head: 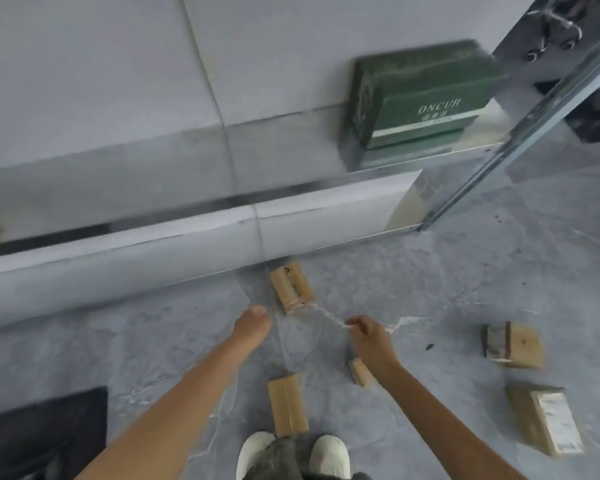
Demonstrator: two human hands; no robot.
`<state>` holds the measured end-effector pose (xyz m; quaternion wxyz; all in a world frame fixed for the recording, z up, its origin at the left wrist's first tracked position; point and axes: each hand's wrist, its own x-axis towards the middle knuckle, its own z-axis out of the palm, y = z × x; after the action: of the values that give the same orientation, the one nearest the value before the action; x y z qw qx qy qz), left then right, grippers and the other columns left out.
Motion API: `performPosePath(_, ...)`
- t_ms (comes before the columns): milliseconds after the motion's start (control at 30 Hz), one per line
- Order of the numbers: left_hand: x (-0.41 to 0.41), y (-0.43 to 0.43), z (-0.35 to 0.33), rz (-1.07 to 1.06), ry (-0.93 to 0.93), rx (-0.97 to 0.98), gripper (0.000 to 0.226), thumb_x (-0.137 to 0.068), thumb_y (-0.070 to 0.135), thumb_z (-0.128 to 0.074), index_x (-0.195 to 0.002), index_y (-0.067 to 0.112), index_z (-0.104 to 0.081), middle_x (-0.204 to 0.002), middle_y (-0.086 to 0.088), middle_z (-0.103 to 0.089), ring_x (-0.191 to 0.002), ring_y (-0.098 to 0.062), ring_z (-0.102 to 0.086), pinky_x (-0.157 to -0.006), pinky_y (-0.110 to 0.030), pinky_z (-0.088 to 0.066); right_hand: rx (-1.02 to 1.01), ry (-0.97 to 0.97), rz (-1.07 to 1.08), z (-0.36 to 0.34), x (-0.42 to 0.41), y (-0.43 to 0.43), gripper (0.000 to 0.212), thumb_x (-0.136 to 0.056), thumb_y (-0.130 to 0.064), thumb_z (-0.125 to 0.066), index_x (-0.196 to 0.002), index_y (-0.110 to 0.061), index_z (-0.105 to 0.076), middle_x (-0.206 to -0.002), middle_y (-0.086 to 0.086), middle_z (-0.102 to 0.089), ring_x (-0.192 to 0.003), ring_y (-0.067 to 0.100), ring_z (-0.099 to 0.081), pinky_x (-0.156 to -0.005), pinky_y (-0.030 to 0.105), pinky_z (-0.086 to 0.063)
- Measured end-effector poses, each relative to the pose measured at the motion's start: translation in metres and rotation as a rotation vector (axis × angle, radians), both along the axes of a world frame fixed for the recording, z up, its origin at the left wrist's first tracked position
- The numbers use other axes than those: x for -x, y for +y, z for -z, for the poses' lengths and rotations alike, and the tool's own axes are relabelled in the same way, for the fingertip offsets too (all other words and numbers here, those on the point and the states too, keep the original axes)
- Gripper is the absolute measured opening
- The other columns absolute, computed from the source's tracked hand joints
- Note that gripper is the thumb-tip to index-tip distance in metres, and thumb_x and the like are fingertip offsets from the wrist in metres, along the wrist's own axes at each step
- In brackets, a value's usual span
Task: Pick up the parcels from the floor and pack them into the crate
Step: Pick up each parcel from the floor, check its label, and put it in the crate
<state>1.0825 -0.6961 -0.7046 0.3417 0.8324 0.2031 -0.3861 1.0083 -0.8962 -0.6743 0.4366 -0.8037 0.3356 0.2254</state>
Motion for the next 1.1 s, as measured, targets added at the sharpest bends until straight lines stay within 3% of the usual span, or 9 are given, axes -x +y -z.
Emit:
performPosePath(167, -0.036, -0.024, 0.159, -0.081, 0.040, 0.081, 0.056, -0.095, 0.019, -0.050, -0.144, 0.003, -0.028, -0.147, -0.012, -0.036, -0.131, -0.030, -0.040, -0.103, -0.032, -0.036, 0.023, 0.005, -0.168, 0.168, -0.055, -0.007, 0.039, -0.097, -0.019, -0.043, -0.135, -0.010, -0.045, -0.133, 0.011, -0.054, -0.115, 0.027, -0.054, -0.088, 0.029, -0.040)
performPosePath(300, -0.064, -0.041, 0.233, -0.352, 0.059, 0.244, 0.071, -0.090, 0.038, -0.057, -0.146, 0.011, -0.024, -0.150, -0.008, -0.032, -0.131, -0.027, -0.041, -0.102, -0.038, -0.042, -0.072, -0.009, -0.155, 0.254, -0.103, 0.001, 0.051, -0.100, -0.024, -0.041, -0.147, -0.007, -0.028, -0.149, 0.011, -0.034, -0.135, 0.028, -0.037, -0.105, 0.032, -0.031)
performPosePath(333, -0.068, -0.045, 0.243, -0.399, 0.080, 0.289, 0.069, -0.089, 0.039, -0.058, -0.144, 0.011, -0.027, -0.148, -0.008, -0.036, -0.128, -0.026, -0.044, -0.099, -0.039, -0.043, -0.121, -0.013, -0.146, 0.268, -0.111, 0.009, 0.051, -0.101, -0.024, -0.039, -0.146, -0.005, -0.027, -0.148, 0.012, -0.035, -0.134, 0.028, -0.037, -0.105, 0.033, -0.032)
performPosePath(467, -0.064, -0.059, 0.237, -0.562, 0.060, 0.381, 0.058, -0.085, 0.038, -0.066, -0.130, 0.010, -0.043, -0.129, -0.006, -0.055, -0.113, -0.024, -0.055, -0.085, -0.038, -0.047, -0.152, -0.098, -0.104, 0.265, -0.113, 0.030, 0.033, -0.098, -0.016, -0.042, -0.129, -0.005, -0.043, -0.119, 0.011, -0.051, -0.103, 0.026, -0.053, -0.076, 0.027, -0.039)
performPosePath(600, -0.042, -0.061, 0.157, -0.571, 0.092, 0.370, 0.082, -0.066, 0.056, -0.074, -0.129, 0.013, -0.045, -0.124, -0.006, -0.058, -0.099, -0.021, -0.056, -0.080, -0.038, -0.050, -0.089, -0.270, -0.123, 0.175, -0.069, 0.021, 0.034, -0.096, -0.006, -0.043, -0.129, -0.009, -0.050, -0.127, 0.009, -0.051, -0.111, 0.020, -0.052, -0.075, 0.008, -0.032)
performPosePath(733, -0.015, -0.064, 0.029, -0.500, -0.042, 0.287, 0.100, -0.057, 0.054, -0.081, -0.132, 0.015, -0.028, -0.124, -0.006, -0.055, -0.109, -0.022, -0.056, -0.093, -0.042, -0.050, -0.069, -0.450, -0.186, 0.031, -0.013, 0.025, 0.035, -0.094, -0.001, -0.048, -0.126, -0.009, -0.055, -0.114, 0.003, -0.051, -0.104, 0.014, -0.053, -0.083, 0.001, -0.034)
performPosePath(867, 0.005, -0.060, -0.123, -0.413, -0.035, 0.310, 0.097, -0.059, 0.054, -0.080, -0.130, 0.018, -0.026, -0.119, -0.005, -0.054, -0.106, -0.022, -0.058, -0.094, -0.042, -0.051, -0.061, -0.478, -0.159, -0.128, 0.023, 0.035, 0.042, -0.094, -0.001, -0.047, -0.135, -0.014, -0.050, -0.121, -0.009, -0.047, -0.108, 0.000, -0.048, -0.091, 0.000, -0.034)
performPosePath(967, 0.002, -0.059, -0.241, -0.354, -0.016, 0.338, 0.101, -0.055, 0.058, -0.080, -0.131, 0.017, -0.028, -0.121, -0.006, -0.054, -0.106, -0.024, -0.059, -0.094, -0.044, -0.050, -0.079, -0.441, -0.060, -0.241, 0.024, 0.036, 0.043, -0.094, 0.000, -0.045, -0.129, -0.022, -0.056, -0.120, -0.015, -0.052, -0.106, -0.001, -0.053, -0.086, 0.000, -0.036)
performPosePath(1100, -0.023, -0.062, -0.392, -0.282, -0.179, 0.344, 0.097, -0.063, 0.051, -0.078, -0.134, 0.008, -0.029, -0.128, -0.010, -0.051, -0.110, -0.026, -0.055, -0.093, -0.038, -0.049, -0.080, -0.465, 0.063, -0.377, 0.006, 0.037, 0.041, -0.095, -0.003, -0.046, -0.128, -0.026, -0.055, -0.134, -0.010, -0.051, -0.120, 0.003, -0.046, -0.091, -0.001, -0.029)
